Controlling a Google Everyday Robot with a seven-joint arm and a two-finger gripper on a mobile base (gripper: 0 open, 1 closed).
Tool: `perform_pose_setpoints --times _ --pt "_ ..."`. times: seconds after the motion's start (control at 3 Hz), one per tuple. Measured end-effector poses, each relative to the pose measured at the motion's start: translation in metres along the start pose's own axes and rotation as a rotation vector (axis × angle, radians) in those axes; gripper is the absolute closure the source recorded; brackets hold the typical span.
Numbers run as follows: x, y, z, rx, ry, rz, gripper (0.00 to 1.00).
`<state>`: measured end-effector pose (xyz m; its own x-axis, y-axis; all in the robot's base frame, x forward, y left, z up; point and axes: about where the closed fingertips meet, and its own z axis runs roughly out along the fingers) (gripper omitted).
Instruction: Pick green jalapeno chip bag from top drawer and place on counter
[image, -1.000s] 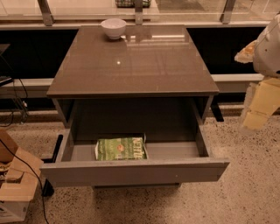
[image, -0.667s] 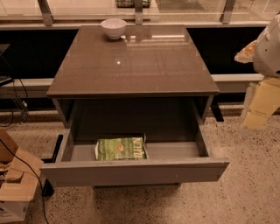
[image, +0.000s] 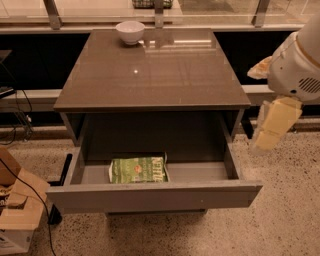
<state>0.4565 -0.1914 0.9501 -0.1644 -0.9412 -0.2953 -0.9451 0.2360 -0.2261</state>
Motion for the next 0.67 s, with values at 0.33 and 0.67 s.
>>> perform_pose_setpoints --times 0.33,0.67 --pt "-0.0232 -0.0068 0.0427 -0.04 -0.095 0.066 0.0" --pt "-0.0239 -0.0073 0.0441 -0.036 -0.089 0.068 0.0"
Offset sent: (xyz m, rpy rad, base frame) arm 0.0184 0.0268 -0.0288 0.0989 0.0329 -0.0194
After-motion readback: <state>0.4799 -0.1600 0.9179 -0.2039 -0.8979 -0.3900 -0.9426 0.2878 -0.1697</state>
